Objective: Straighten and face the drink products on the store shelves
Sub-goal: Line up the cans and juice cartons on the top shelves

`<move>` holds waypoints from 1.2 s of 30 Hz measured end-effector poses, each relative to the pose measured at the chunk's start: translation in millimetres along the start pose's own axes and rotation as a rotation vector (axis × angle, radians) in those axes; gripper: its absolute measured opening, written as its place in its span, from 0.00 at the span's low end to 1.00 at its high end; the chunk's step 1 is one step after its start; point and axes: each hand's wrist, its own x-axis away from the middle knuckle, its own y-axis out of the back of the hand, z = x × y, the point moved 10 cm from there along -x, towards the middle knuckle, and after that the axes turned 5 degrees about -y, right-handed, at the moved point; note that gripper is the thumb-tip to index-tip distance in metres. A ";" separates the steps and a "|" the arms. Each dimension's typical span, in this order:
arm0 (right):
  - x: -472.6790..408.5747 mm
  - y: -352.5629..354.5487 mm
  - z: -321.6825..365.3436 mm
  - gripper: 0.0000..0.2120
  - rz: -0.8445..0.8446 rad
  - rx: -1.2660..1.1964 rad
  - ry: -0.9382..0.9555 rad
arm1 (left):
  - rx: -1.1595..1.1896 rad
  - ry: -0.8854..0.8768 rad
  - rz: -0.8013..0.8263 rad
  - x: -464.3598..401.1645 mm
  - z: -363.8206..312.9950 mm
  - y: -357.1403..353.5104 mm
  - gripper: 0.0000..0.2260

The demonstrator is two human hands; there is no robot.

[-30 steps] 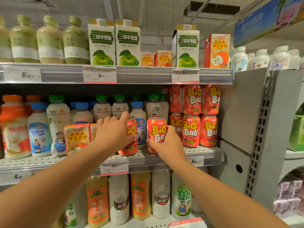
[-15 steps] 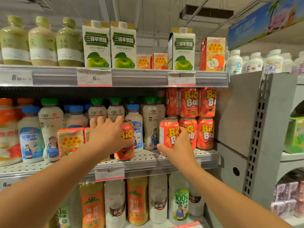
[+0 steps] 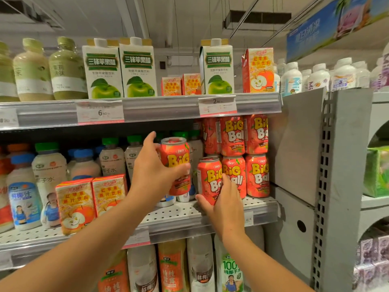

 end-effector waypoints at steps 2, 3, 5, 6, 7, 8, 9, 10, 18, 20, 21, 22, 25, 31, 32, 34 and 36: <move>0.8 3.4 0.3 0.45 -0.042 0.003 0.003 | 0.144 0.089 -0.049 -3.8 0.2 -7.2 0.46; 1.0 4.7 0.5 0.45 -0.056 -0.004 0.004 | 0.199 0.113 -0.060 -5.4 -1.4 -12.2 0.42; 1.6 6.9 1.1 0.44 -0.078 -0.014 0.008 | 0.268 0.114 -0.065 -10.0 -6.9 -22.2 0.27; 1.8 7.7 1.6 0.44 -0.088 -0.007 0.014 | 0.291 0.114 -0.065 -12.4 -9.2 -26.2 0.22; 2.1 8.4 2.0 0.43 -0.097 0.005 0.023 | 0.318 0.117 -0.065 -14.4 -11.1 -30.0 0.20; 2.5 8.9 2.3 0.43 -0.103 0.016 0.029 | 0.345 0.128 -0.065 -16.2 -12.1 -33.4 0.20; 2.8 9.2 2.3 0.43 -0.106 0.024 0.030 | 0.366 0.145 -0.066 -17.7 -12.2 -36.4 0.22; 3.0 9.5 2.3 0.43 -0.111 0.034 0.030 | 0.381 0.164 -0.068 -19.4 -12.2 -38.4 0.23; 4.2 17.0 5.5 0.42 -0.221 0.113 0.048 | 0.458 0.201 -0.162 -40.8 -12.6 -36.7 0.25; 4.7 18.0 6.1 0.42 -0.232 0.114 0.051 | 0.456 0.193 -0.153 -47.1 -12.1 -40.2 0.22; 4.9 18.5 6.4 0.42 -0.236 0.117 0.052 | 0.452 0.193 -0.148 -49.7 -11.8 -42.2 0.21; 5.1 18.7 6.7 0.43 -0.237 0.119 0.052 | 0.448 0.196 -0.145 -52.2 -11.1 -43.7 0.21; 5.0 19.8 7.8 0.43 -0.248 0.115 0.061 | 0.463 0.200 -0.158 -57.5 -7.8 -47.2 0.20; 6.6 20.6 9.2 0.42 -0.284 0.126 0.092 | 0.490 0.139 -0.163 -59.6 -11.1 -63.4 0.20; 6.7 20.6 9.4 0.42 -0.290 0.127 0.097 | 0.458 0.115 -0.149 -59.9 -12.9 -66.1 0.19; 7.0 21.3 9.5 0.42 -0.298 0.121 0.101 | 0.392 0.072 -0.109 -60.5 -16.1 -72.4 0.19; 6.9 21.6 10.0 0.42 -0.300 0.112 0.104 | 0.325 0.033 -0.080 -60.5 -19.0 -78.1 0.19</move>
